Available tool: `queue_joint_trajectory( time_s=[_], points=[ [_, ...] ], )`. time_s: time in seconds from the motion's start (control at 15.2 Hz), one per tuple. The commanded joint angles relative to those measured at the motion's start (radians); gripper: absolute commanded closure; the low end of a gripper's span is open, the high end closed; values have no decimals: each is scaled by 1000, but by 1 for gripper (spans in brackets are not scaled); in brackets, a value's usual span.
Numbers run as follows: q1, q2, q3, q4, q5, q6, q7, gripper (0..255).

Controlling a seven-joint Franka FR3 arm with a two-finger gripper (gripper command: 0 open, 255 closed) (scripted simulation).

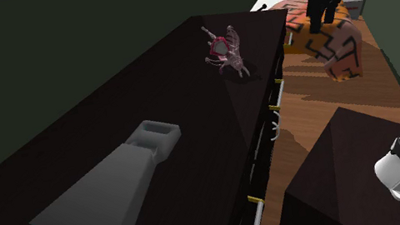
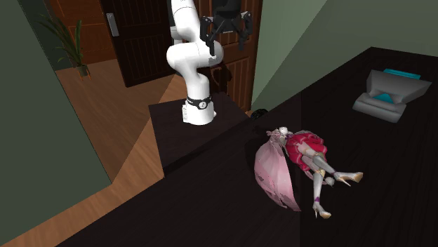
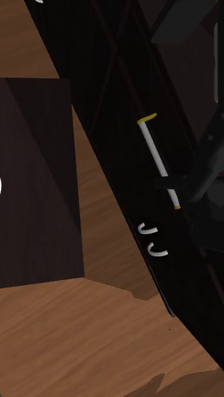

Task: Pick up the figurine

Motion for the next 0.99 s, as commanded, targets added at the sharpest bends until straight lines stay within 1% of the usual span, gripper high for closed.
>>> queue_joint_trajectory(
  time_s=[0.0, 0.46, 0.92],
  points=[
    [0, 0, 0, 0, 0, 0, 0, 0],
    [-10, 264, -40, 144, -7, 130, -45, 0],
    [-17, 531, -75, 349, 8, 201, -90, 0]
  ],
)
